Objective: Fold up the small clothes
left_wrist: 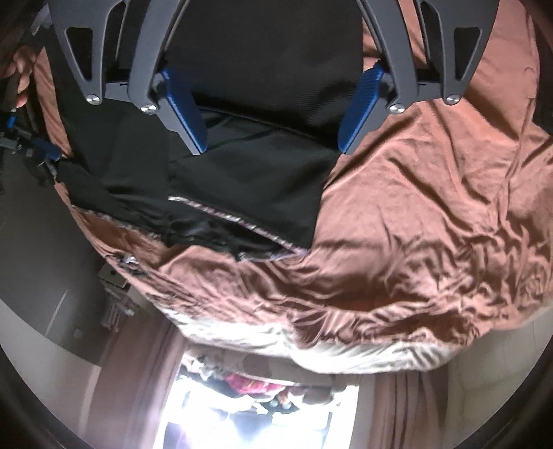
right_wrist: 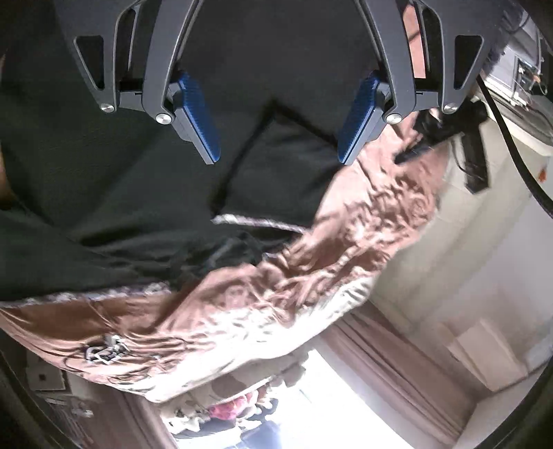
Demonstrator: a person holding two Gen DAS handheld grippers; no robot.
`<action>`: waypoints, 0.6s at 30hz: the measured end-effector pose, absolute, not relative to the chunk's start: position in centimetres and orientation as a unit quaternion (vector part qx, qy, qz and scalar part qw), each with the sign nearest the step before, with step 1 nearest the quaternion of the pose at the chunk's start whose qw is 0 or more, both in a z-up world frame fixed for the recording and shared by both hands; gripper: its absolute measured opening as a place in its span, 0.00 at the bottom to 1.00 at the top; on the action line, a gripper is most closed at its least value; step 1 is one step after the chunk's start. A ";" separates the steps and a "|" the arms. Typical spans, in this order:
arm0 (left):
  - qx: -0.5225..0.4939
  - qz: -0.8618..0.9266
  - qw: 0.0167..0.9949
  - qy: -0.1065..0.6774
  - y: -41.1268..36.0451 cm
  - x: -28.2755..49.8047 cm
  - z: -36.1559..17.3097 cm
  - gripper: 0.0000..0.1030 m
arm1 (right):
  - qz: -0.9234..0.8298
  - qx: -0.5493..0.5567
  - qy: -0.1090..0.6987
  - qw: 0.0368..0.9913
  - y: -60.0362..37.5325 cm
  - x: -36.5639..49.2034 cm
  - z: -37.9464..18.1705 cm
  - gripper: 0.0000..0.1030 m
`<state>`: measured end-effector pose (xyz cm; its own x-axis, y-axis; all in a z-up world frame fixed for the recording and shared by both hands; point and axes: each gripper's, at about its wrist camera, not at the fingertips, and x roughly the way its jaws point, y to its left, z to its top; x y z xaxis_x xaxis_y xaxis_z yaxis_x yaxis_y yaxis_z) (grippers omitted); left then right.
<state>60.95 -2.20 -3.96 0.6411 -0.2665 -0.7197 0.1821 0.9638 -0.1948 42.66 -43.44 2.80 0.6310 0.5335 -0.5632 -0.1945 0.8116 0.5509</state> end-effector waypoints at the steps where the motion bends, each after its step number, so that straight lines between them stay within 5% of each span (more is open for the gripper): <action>1: -0.047 -0.127 0.909 0.394 -2.6 60.2 -3.4 0.79 | 0.203 0.235 0.384 0.869 -44.0 42.1 2.7 0.68; 7: -0.026 -0.130 0.915 0.381 -4.3 57.4 -1.7 0.79 | 0.185 0.281 0.378 0.862 -47.3 38.4 3.1 0.84; 18: -0.043 -0.131 0.917 0.375 -4.7 55.6 -0.3 0.81 | 0.171 0.274 0.408 0.854 -48.4 34.8 0.8 0.85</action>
